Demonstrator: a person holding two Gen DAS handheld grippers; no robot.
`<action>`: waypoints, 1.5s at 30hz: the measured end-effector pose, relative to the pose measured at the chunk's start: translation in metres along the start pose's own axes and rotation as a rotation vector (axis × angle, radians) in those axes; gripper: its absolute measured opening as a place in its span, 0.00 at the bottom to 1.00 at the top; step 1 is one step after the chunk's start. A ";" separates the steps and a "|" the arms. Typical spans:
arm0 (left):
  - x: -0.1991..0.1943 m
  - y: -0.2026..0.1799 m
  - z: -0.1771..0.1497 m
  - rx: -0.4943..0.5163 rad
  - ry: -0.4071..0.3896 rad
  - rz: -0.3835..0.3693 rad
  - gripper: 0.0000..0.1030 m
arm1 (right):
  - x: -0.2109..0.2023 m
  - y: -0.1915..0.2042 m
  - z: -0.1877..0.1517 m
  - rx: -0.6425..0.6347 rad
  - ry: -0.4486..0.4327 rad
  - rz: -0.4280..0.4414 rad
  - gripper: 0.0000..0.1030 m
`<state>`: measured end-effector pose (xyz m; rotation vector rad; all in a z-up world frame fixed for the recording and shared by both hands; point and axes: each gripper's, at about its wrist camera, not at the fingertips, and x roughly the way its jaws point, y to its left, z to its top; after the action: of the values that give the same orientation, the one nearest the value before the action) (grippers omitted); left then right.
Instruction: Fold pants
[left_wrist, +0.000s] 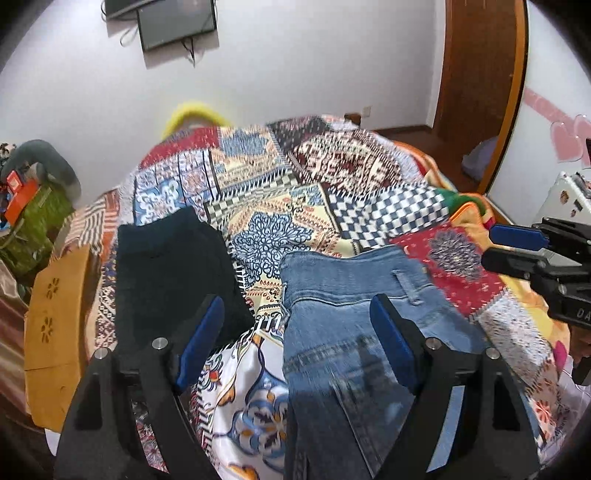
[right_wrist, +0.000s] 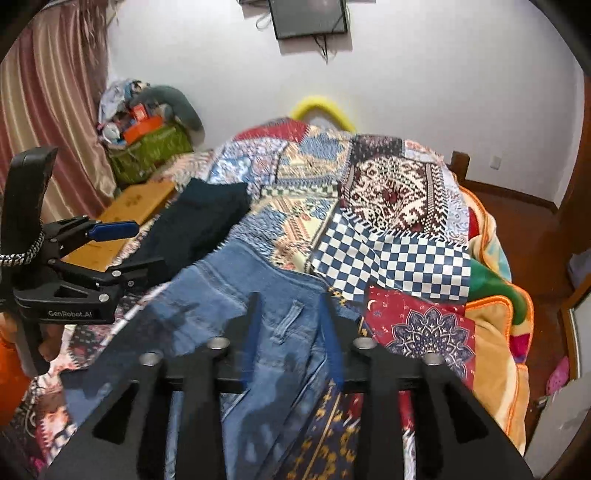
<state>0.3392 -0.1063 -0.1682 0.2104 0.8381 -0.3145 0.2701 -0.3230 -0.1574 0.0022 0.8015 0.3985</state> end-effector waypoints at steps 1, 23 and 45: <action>-0.006 0.000 -0.002 -0.002 -0.001 -0.003 0.83 | -0.006 0.002 -0.002 0.008 -0.012 0.008 0.43; 0.075 0.026 -0.059 -0.155 0.363 -0.293 1.00 | 0.048 -0.019 -0.092 0.309 0.222 0.192 0.69; 0.098 0.000 -0.044 -0.190 0.396 -0.440 0.68 | 0.072 -0.017 -0.073 0.328 0.224 0.346 0.34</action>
<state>0.3698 -0.1112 -0.2709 -0.0980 1.3017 -0.6134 0.2699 -0.3242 -0.2610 0.4131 1.0860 0.5966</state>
